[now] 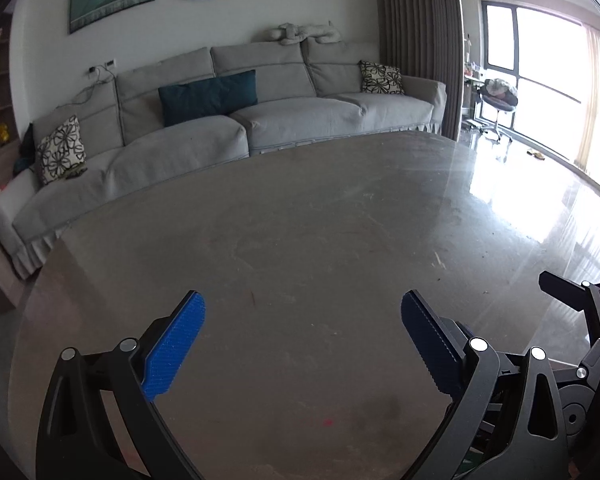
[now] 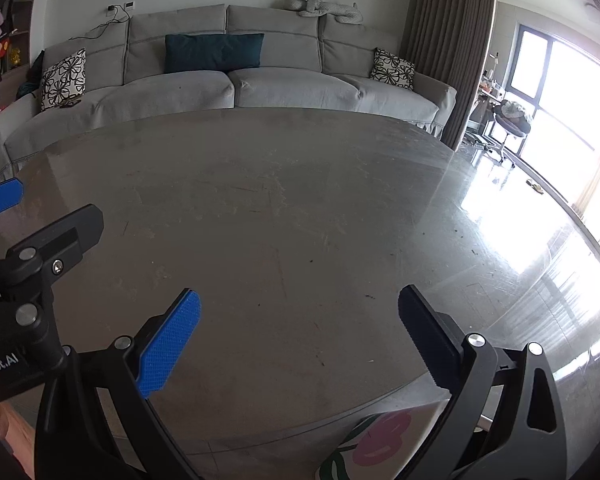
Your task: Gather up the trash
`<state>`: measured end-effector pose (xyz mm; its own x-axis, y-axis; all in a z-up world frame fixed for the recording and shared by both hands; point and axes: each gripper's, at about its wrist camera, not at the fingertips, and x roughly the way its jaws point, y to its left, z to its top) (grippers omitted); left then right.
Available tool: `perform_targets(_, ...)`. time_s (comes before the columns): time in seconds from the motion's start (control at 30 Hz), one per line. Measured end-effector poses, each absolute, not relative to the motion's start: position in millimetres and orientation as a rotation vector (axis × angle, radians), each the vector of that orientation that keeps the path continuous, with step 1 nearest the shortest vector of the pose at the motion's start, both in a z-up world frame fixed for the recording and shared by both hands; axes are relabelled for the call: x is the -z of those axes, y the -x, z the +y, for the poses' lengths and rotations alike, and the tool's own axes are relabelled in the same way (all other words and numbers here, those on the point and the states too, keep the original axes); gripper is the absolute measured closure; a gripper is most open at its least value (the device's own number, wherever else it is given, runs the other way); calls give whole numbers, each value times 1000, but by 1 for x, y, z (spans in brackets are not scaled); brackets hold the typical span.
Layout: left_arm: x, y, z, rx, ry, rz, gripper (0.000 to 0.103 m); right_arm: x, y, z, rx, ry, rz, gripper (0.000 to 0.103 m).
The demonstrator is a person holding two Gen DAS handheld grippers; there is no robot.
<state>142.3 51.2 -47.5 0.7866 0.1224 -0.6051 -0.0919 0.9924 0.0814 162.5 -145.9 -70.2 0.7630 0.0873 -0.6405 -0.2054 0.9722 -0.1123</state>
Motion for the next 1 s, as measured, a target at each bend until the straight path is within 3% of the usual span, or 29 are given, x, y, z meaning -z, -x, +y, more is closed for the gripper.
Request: perform_targets(1.0,71,-154,91,-186,-49,711,3,87,-175,-104,-184,224,713,5)
